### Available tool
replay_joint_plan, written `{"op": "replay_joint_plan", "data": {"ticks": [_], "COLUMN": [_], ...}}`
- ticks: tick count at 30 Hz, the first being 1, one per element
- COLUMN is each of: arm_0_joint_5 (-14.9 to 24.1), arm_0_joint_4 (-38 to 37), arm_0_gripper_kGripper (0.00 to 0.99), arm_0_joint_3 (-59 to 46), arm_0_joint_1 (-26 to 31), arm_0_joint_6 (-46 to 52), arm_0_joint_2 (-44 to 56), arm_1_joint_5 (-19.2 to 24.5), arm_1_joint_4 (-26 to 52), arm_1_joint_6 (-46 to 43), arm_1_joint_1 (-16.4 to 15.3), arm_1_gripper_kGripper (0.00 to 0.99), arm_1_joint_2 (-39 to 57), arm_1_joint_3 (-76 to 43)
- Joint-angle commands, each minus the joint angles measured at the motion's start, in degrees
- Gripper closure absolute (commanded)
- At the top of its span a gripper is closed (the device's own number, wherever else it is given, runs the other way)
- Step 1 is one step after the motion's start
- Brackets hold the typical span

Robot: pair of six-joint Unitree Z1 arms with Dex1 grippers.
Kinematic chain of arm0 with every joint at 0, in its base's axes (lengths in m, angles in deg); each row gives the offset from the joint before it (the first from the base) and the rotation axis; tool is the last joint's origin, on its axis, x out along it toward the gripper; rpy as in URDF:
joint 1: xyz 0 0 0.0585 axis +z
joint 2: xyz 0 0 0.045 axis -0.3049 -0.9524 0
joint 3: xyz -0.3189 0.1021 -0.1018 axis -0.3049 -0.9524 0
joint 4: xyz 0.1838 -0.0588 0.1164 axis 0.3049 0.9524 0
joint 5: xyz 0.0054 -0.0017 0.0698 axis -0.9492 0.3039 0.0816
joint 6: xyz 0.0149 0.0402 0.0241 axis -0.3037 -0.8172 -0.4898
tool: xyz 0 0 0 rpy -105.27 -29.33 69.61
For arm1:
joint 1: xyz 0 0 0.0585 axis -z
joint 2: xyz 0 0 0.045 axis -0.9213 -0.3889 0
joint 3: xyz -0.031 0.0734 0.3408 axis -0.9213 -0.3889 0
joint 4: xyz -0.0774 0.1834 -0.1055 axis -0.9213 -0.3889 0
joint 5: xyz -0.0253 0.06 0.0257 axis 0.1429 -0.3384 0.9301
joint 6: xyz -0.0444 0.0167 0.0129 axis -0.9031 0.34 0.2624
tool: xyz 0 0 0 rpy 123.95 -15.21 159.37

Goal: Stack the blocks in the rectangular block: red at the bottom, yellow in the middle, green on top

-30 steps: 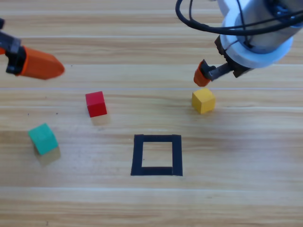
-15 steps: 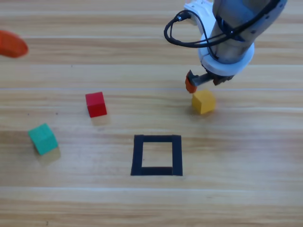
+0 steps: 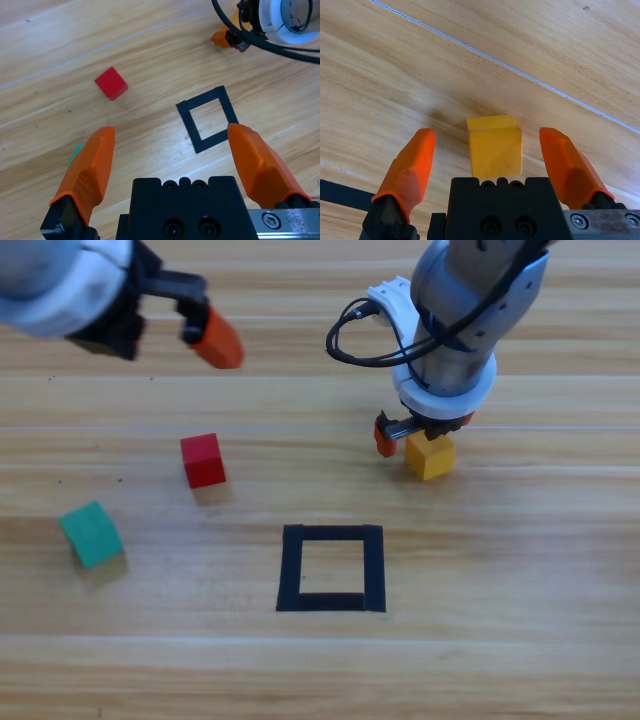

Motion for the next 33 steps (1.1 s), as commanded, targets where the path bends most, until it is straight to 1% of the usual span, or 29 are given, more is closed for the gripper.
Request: {"op": "replay_joint_plan", "data": {"ticks": [1, 2, 4, 8, 11, 12, 14, 16, 17, 20, 23, 28, 33], "arm_0_joint_5": [-2.3, -2.5, -3.2, -5.1, -5.6, -5.6, -5.5, -5.3, -5.2, -4.3, -3.9, -4.7, -6.0], "arm_0_joint_4": [0.3, 0.3, 0.4, 1.1, 2.5, 3.5, 5.2, 7.7, 9.2, 13.7, 18.6, 20.0, 20.1], "arm_0_gripper_kGripper": [0.027, 0.027, 0.025, 0.025, 0.025, 0.025, 0.024, 0.024, 0.024, 0.025, 0.025, 0.027, 0.027], "arm_0_joint_3": [3.9, 4.2, 5.1, 5.7, 5.9, 6.6, 8.1, 10.9, 13.0, 18.9, 25.7, 28.8, 28.8], "arm_0_joint_1": [3.0, 3.7, 5.2, 8.8, 11.5, 12.2, 13.5, 14.3, 14.5, 14.5, 14.5, 14.8, 15.6], "arm_0_joint_6": [5.1, 7.1, 10.9, 17.7, 21.6, 22.8, 24.7, 25.4, 25.3, 25.2, 25.0, 24.2, 23.8], "arm_0_joint_2": [-10.4, -11.6, -13.8, -16.9, -18.4, -19.1, -21.3, -24.0, -25.6, -30.2, -35.3, -38.3, -39.2], "arm_1_joint_5": [-1.3, -1.6, -2.4, -4.3, -5.3, -5.6, -5.6, -5.6, -5.6, -5.5, -5.0, -2.7, -2.5], "arm_1_joint_4": [-0.9, -0.9, -1.0, -1.5, -1.7, -1.7, -1.8, -1.9, -2.0, -2.4, -4.5, -4.9, -5.0], "arm_1_joint_6": [-1.0, -1.1, -1.6, -2.6, -3.7, -4.0, -4.0, -4.0, -4.0, -4.0, -3.3, 0.0, 5.5], "arm_1_joint_1": [2.8, 2.8, 3.0, 3.5, 3.5, 3.4, 3.5, 3.7, 3.8, 4.0, 4.2, 4.2, 3.8], "arm_1_gripper_kGripper": [0.136, 0.165, 0.171, 0.281, 0.468, 0.504, 0.519, 0.617, 0.646, 0.651, 0.651, 0.651, 0.651], "arm_1_joint_2": [-4.8, -4.9, -5.3, -6.3, -6.9, -7.0, -7.3, -7.6, -7.7, -7.6, -5.7, 4.6, 16.8], "arm_1_joint_3": [0.9, 1.0, 1.2, 1.9, 2.4, 2.4, 2.5, 2.6, 2.6, 2.6, 2.3, -4.9, -14.3]}}
